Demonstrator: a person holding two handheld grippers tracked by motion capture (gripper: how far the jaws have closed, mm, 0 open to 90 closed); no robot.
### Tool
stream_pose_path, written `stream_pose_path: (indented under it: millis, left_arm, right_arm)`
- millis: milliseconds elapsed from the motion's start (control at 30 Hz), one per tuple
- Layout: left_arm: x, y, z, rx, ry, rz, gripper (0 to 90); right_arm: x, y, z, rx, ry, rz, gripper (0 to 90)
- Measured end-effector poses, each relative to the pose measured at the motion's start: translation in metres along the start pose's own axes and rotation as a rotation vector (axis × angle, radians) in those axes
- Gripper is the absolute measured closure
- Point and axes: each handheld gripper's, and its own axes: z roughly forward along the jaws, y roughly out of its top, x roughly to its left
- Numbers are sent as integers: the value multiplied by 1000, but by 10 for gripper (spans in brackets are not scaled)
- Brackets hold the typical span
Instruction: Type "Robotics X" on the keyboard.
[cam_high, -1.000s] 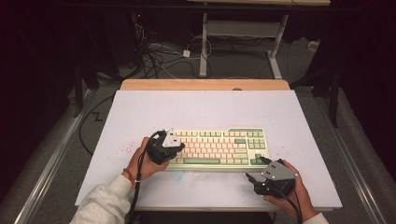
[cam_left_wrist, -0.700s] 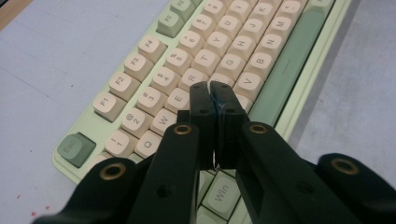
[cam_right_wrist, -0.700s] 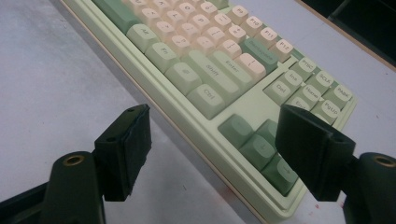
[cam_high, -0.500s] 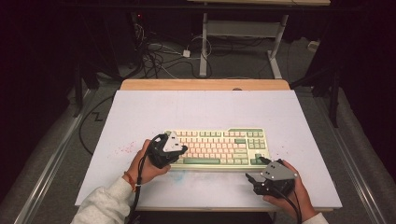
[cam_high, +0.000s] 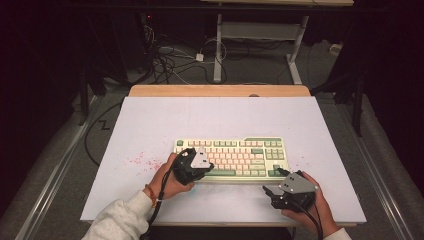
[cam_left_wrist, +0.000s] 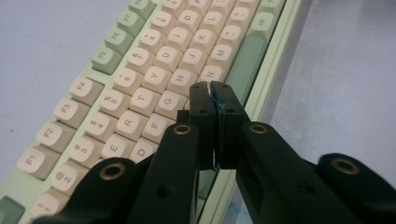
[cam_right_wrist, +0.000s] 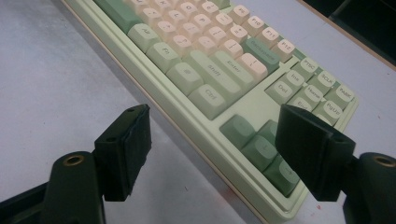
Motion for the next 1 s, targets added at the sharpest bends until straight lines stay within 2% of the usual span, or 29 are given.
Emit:
stream_pose_path:
  millis: [333, 400, 500, 700, 833, 933, 1000]
  left_arm:
    - [-5, 4, 13, 41, -6, 30, 857]
    - [-5, 3, 17, 64, -9, 37, 863]
    - [-8, 4, 17, 61, -8, 50, 869]
    - [-2, 5, 1, 1, 13, 29, 846]
    - [2, 3, -6, -21, 30, 16, 809]
    - [5, 1, -10, -40, 48, 12, 740]
    - [5, -1, -14, -53, 70, 25, 676]
  right_arm:
    - [0, -1, 0, 2, -1, 0, 270]
    - [0, -1, 0, 5, 3, -4, 271]
    - [0, -1, 0, 7, 2, -5, 270]
    - [-1, -1, -1, 2, -2, 1, 270]
    - [-1, -1, -1, 0, -4, 5, 270]
    - [-1, -1, -1, 0, -5, 5, 270]
    - [-1, -1, -1, -1, -6, 6, 270]
